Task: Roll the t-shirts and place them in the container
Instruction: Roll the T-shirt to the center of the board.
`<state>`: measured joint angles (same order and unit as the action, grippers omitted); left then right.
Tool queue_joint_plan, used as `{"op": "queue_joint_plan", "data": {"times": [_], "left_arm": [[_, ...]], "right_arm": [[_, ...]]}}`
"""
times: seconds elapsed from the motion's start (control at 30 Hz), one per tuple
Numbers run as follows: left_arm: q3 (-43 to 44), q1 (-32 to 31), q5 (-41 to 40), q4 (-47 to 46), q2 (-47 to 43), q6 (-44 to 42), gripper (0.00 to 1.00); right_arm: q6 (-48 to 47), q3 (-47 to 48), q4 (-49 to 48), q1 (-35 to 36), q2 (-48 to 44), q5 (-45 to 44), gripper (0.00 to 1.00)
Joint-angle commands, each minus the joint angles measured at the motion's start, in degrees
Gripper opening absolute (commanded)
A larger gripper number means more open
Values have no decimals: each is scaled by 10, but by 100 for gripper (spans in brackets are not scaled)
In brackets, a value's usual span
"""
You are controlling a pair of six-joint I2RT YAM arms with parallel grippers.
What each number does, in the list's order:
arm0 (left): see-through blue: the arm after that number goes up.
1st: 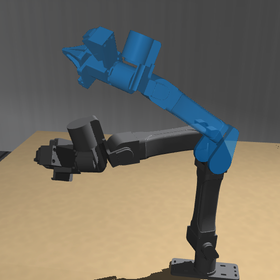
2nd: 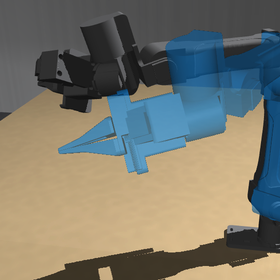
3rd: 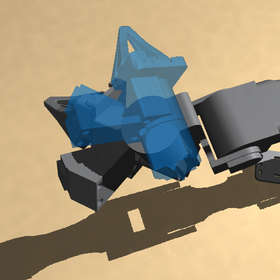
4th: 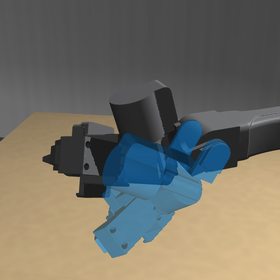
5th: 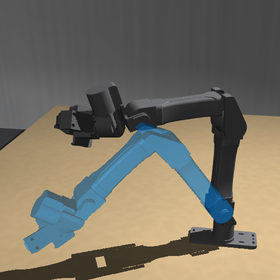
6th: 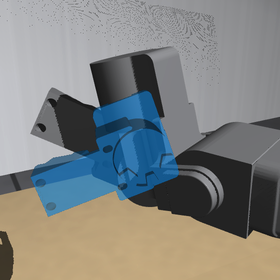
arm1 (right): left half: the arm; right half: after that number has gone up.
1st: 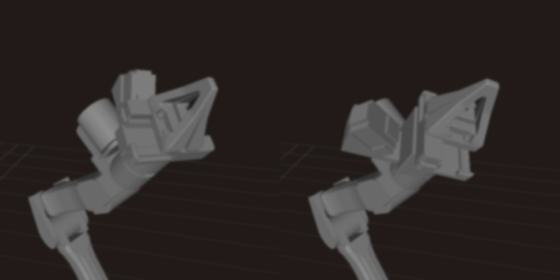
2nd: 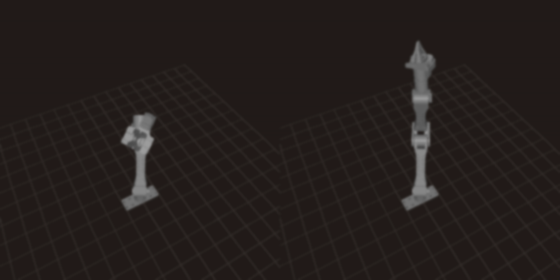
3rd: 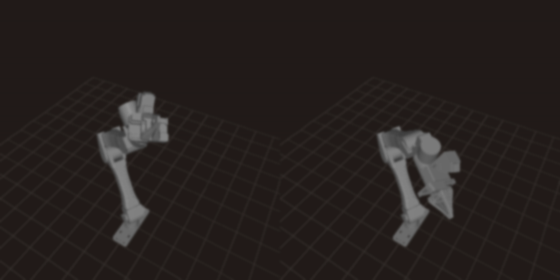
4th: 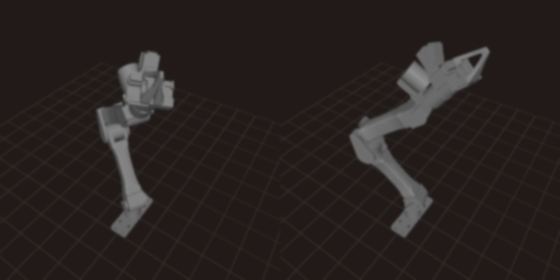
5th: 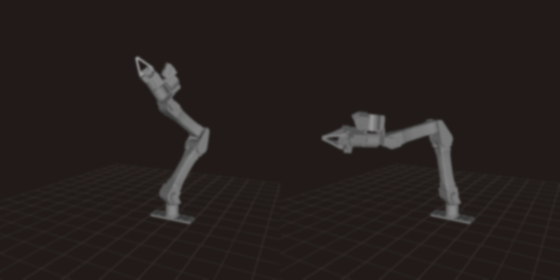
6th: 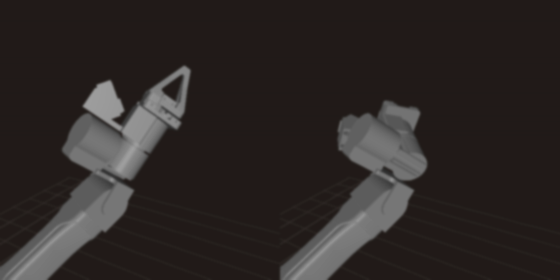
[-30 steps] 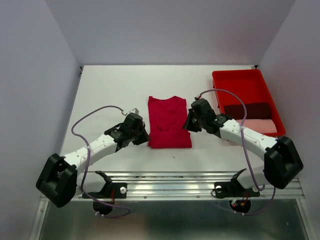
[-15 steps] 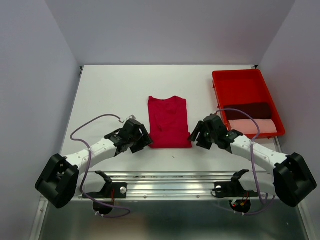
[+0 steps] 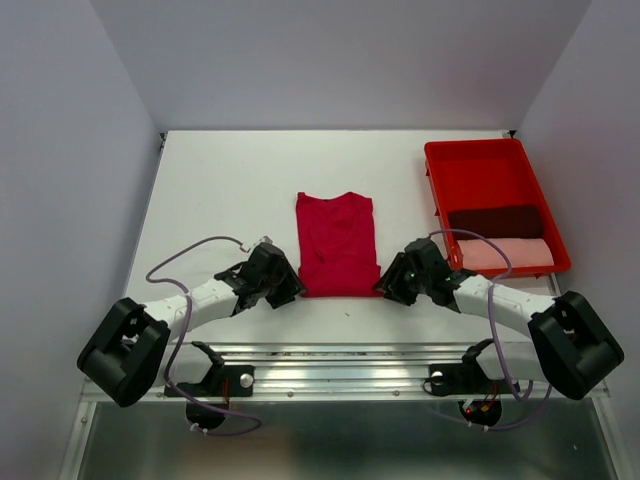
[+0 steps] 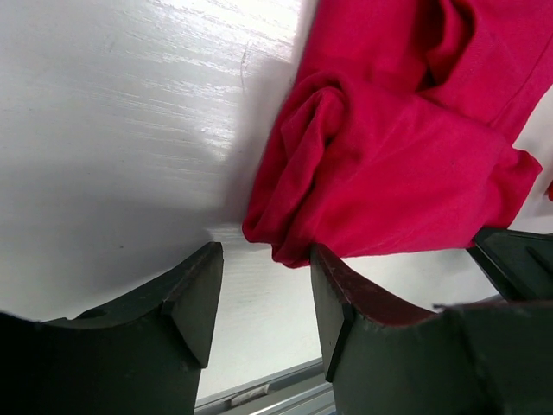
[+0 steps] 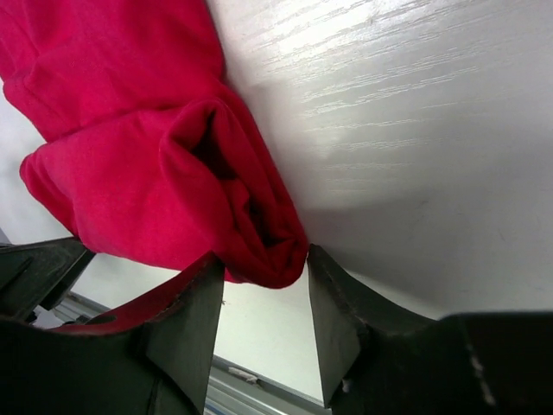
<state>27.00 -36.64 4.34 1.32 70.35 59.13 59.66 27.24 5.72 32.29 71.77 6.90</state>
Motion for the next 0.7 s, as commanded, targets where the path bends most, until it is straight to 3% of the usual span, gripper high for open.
{"op": "queue_joint_plan", "data": {"times": [0.0, 0.17, 0.2, 0.23, 0.27, 0.4, 0.53, 0.67], "left_arm": [[-7, -3, 8, -32, 14, 6, 54], [-5, -3, 11, -35, 17, 6, 38], [-5, -4, 11, -35, 17, 5, 31], [-3, -3, 11, -35, 16, 5, 31], [-1, -3, 11, -35, 16, 4, 21], [2, -3, 13, -33, 18, 2, 0], [2, -3, 14, -31, 17, 2, 0], [5, -3, 14, -28, 16, 1, 0]], "right_arm": [[2, -4, -45, -2, 14, 4, 48], [3, -4, -48, -2, 15, 10, 43], [4, -4, -47, -2, 14, 10, 43], [4, -4, -46, -2, 12, 9, 43], [2, -2, -42, -2, 10, 8, 43], [-1, -2, -26, -2, -4, 2, 52], [-2, -8, -15, -2, -18, -1, 50], [0, -11, -18, -2, -14, 5, 37]]}}
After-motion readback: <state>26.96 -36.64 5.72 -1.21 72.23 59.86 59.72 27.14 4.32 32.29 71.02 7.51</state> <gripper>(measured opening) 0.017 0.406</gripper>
